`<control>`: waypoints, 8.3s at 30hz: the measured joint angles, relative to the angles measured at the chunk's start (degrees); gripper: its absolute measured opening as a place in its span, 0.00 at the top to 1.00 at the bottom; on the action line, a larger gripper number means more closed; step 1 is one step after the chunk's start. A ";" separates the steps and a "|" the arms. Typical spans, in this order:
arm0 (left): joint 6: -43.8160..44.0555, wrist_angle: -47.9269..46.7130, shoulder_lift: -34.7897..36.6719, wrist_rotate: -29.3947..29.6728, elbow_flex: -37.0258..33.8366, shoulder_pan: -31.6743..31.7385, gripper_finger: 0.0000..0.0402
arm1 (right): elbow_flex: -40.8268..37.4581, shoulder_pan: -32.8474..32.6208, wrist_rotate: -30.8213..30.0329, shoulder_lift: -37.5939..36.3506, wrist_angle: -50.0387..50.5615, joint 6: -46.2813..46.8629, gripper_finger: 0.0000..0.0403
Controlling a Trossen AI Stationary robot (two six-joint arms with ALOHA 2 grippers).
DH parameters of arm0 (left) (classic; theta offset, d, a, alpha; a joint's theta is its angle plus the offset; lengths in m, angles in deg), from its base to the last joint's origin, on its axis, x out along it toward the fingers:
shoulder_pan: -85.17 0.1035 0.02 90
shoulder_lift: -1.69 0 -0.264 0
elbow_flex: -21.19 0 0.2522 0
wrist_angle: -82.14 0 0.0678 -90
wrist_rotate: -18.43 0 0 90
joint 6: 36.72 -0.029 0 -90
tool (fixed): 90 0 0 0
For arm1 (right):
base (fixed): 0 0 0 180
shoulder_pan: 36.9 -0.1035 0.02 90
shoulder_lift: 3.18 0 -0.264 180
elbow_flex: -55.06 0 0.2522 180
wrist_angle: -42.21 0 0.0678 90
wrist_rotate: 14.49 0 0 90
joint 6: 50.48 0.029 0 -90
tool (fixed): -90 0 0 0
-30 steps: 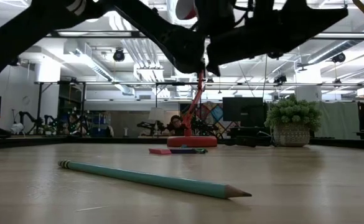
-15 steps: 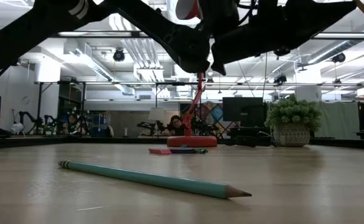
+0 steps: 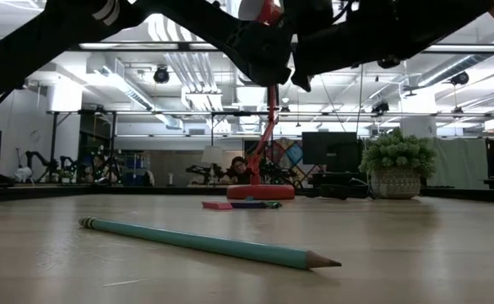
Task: Pick and place office supplies into organizer
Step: Put the yellow pencil into the black desk organizer, then put the blue pencil into the black desk organizer
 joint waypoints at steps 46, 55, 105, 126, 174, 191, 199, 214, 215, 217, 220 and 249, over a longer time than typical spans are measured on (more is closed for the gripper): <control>-2.89 -5.81 -0.85 -0.78 3.42 -0.20 0.87 | 0.02 0.00 0.04 0.00 -0.48 0.28 0.97; -2.93 -4.18 -0.97 -0.79 3.53 -0.11 0.87 | 0.04 0.00 0.02 0.00 -0.61 0.24 0.97; -5.39 -4.41 -1.10 -2.51 6.73 0.02 1.00 | 4.96 0.02 2.99 0.00 -0.79 -1.64 0.79; -5.39 -4.19 -1.10 -2.27 7.62 0.07 1.00 | 6.42 0.02 11.47 0.00 -0.15 -1.40 0.74; -5.34 -5.05 -0.86 -2.09 6.90 0.21 1.00 | 6.78 3.03 13.58 -8.03 0.43 -13.39 0.51; -5.28 -4.96 -0.89 -2.27 6.87 0.15 1.00 | 10.31 3.04 12.06 -18.45 0.20 -16.52 0.51; -5.30 -5.31 -0.95 -2.27 6.87 0.15 1.00 | 17.60 3.03 4.48 -17.91 0.09 -24.28 0.51; -5.47 -9.66 -1.10 -0.55 6.79 0.29 1.00 | 19.28 3.04 -0.44 -17.84 0.17 -27.47 0.51; -5.47 -9.55 -1.10 -0.55 6.81 0.33 1.00 | 19.28 3.04 -0.44 -17.86 0.20 -27.46 0.51; -5.47 -9.70 -1.10 -0.54 7.07 0.37 1.00 | 19.28 3.03 -0.44 -17.84 0.18 -27.44 0.51; -5.47 -9.62 -1.10 -0.53 7.02 0.37 1.00 | 19.28 3.04 -0.44 -17.86 0.20 -27.34 0.51; -5.41 -9.66 -1.41 -0.31 6.92 0.37 0.88 | 19.19 3.04 -0.55 -17.86 0.15 -27.32 0.51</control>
